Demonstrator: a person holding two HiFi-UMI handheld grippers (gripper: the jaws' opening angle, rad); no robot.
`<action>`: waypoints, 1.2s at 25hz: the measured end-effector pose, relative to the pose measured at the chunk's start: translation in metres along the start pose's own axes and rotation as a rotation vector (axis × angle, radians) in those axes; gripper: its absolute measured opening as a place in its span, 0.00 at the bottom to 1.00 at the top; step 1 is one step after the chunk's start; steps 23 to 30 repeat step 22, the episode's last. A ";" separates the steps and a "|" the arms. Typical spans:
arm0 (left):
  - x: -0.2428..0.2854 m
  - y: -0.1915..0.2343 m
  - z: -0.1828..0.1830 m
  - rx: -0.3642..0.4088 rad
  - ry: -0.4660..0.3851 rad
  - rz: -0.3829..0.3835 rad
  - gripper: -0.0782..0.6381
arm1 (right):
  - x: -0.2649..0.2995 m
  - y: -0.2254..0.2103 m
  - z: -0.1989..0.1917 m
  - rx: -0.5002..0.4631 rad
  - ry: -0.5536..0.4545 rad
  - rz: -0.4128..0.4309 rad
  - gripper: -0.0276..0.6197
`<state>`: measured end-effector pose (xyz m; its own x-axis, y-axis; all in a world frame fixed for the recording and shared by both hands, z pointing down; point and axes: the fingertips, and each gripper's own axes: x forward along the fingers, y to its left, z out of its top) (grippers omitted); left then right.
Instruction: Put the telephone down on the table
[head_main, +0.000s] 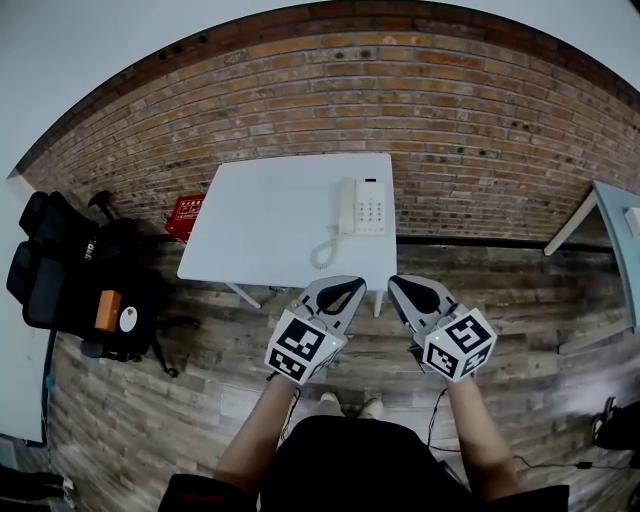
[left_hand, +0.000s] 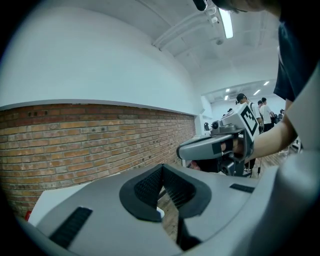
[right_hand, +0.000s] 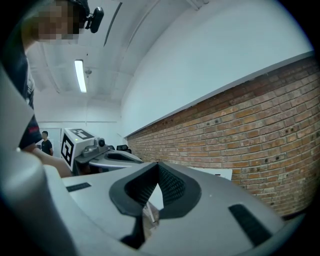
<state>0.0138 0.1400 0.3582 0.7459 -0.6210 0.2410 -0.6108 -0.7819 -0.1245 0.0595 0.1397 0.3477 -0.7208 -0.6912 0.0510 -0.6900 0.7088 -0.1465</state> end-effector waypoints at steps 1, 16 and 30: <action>0.000 0.001 -0.001 -0.003 0.002 0.002 0.12 | 0.001 0.001 -0.001 0.000 0.000 0.003 0.06; -0.005 0.002 -0.009 -0.026 -0.020 0.020 0.12 | 0.004 0.007 -0.011 0.008 0.016 0.004 0.06; -0.008 0.004 -0.014 -0.044 -0.009 0.022 0.12 | 0.007 0.011 -0.017 0.020 0.027 0.003 0.06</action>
